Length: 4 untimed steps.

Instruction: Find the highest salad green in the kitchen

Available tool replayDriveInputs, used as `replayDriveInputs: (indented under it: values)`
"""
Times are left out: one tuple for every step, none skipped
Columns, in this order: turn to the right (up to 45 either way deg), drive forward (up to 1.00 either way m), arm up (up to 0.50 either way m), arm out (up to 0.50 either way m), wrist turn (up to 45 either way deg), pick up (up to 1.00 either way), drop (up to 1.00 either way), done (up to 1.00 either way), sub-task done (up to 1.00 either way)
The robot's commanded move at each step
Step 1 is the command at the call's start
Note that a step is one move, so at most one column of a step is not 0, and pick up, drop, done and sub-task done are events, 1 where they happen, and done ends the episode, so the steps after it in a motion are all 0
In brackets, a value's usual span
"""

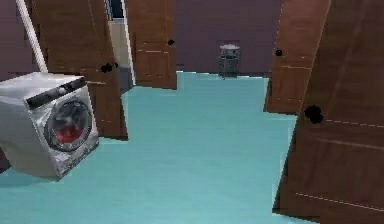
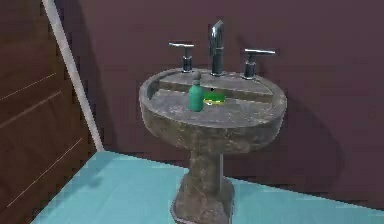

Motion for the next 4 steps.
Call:
replayDriveInputs:
  values:
    - [0.0, 1.0, 0.0, 0.0, 0.0, 0.0, 0.0, 0.0, 0.0]
    - [0.0, 1.0, 0.0, 0.0, 0.0, 0.0, 0.0, 0.0, 0.0]
    - [-30.0, 0.0, 0.0, 0.0, 0.0, 0.0, 0.0, 0.0, 0.0]
    - [0.0, 0.1, 0.0, 0.0, 0.0, 0.0, 0.0, 0.0, 0.0]
